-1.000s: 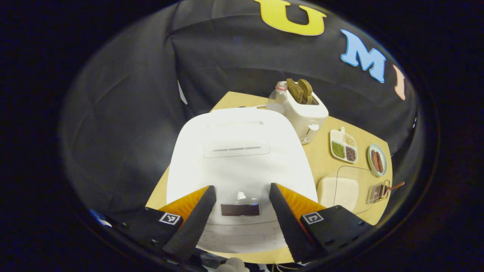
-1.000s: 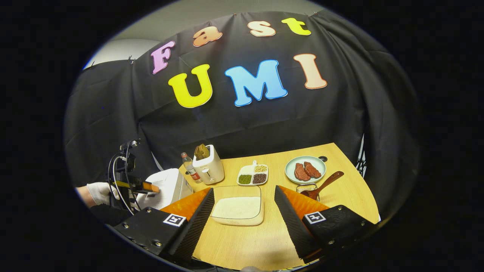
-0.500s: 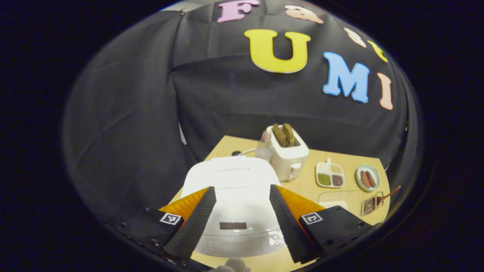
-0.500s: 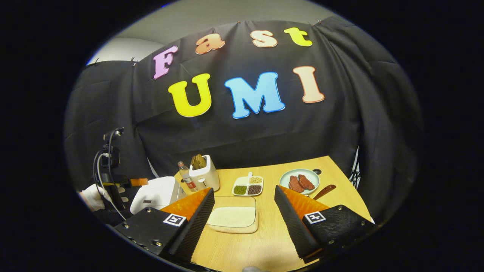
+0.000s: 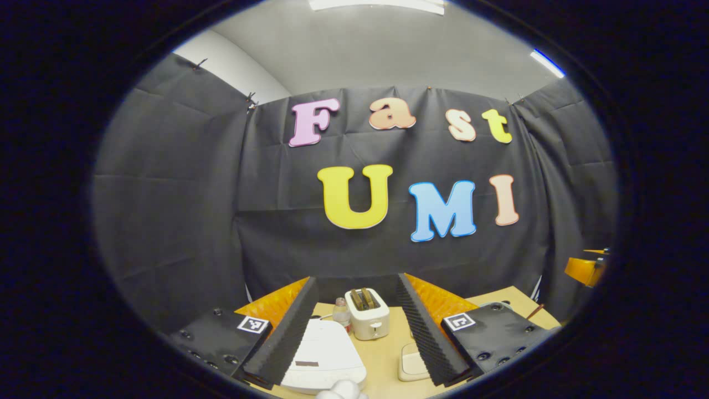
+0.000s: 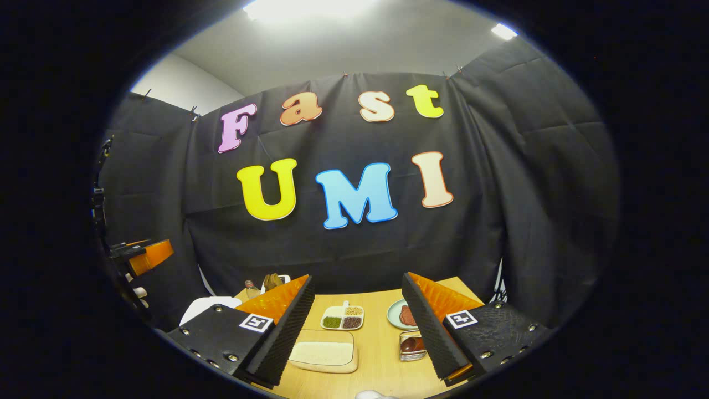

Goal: Close the left gripper, press the button to open the rice cooker; take a wooden spoon from the chopstick holder with the right hand, scoop a spoonful of rice and pour it into the rice cooker, then put the wooden spoon back into the chopstick holder.

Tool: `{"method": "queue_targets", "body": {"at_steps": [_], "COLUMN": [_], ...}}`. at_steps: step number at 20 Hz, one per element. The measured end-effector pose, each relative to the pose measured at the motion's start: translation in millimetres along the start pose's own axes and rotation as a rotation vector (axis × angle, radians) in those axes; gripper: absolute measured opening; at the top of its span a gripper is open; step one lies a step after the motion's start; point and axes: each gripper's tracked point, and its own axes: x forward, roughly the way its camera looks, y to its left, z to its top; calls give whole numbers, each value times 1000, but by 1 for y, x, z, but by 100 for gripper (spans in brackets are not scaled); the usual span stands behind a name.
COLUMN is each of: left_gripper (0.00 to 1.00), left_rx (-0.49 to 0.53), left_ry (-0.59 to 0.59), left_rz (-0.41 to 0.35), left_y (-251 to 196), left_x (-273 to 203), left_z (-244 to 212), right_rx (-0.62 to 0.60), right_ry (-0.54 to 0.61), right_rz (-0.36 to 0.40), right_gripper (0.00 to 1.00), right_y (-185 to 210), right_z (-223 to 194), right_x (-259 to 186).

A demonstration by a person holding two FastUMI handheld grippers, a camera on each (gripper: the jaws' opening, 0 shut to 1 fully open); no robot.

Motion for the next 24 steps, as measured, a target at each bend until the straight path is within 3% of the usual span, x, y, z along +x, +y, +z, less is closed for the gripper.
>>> {"method": "queue_targets", "body": {"at_steps": [7, 24], "left_gripper": [100, 99], "left_rx": [-41, -41], "left_ry": [30, 53], "left_rz": [-46, -37], "left_y": [-16, -2], "left_x": [-36, -39], "left_z": [-11, -23], "right_rx": [-53, -79], "right_ry": [-37, -41], "right_rz": [-12, -6], "right_gripper": [98, 97], "right_y": [4, 13], "right_z": [21, 30], "right_x": [-16, -29]}}
